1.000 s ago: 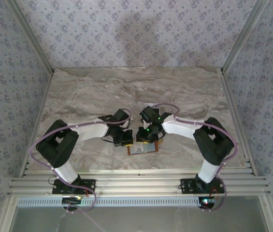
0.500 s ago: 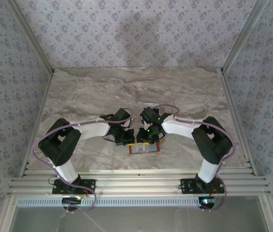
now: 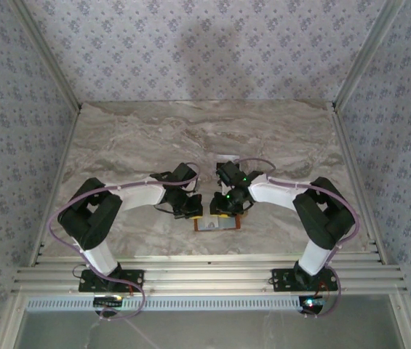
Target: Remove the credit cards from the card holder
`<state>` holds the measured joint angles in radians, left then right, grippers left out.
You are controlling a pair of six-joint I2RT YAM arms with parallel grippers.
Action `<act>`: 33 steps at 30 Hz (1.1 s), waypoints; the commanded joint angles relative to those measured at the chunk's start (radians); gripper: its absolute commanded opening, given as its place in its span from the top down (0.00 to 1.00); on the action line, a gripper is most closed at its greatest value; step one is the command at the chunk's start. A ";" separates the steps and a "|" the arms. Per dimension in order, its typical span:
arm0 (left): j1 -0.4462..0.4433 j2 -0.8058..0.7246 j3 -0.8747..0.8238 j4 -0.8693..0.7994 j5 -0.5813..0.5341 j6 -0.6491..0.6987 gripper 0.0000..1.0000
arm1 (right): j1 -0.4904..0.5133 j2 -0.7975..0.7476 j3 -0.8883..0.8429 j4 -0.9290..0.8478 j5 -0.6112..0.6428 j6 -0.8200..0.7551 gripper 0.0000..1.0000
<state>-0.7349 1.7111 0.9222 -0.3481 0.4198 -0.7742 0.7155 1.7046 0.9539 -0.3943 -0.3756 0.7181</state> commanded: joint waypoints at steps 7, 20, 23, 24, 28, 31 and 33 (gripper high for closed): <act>0.006 0.050 -0.031 -0.089 -0.082 0.018 0.98 | -0.014 0.008 -0.080 0.151 -0.120 0.057 0.74; 0.005 0.048 -0.037 -0.086 -0.084 0.014 0.98 | -0.044 -0.120 -0.166 0.295 -0.179 0.122 0.80; 0.006 0.047 -0.037 -0.086 -0.084 0.014 0.98 | -0.053 -0.139 -0.183 0.331 -0.197 0.138 0.81; 0.005 0.047 -0.038 -0.086 -0.084 0.012 0.98 | -0.055 -0.142 -0.188 0.340 -0.199 0.142 0.83; 0.006 0.045 -0.037 -0.086 -0.082 0.012 0.98 | -0.060 -0.136 -0.199 0.372 -0.223 0.150 0.85; 0.006 0.046 -0.035 -0.086 -0.082 0.012 0.98 | -0.061 -0.119 -0.206 0.385 -0.228 0.153 0.87; 0.006 0.045 -0.036 -0.086 -0.082 0.012 0.98 | -0.061 -0.108 -0.207 0.383 -0.227 0.153 0.89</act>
<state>-0.7311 1.7111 0.9222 -0.3500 0.4183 -0.7742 0.6529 1.5894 0.7486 -0.0696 -0.5549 0.8547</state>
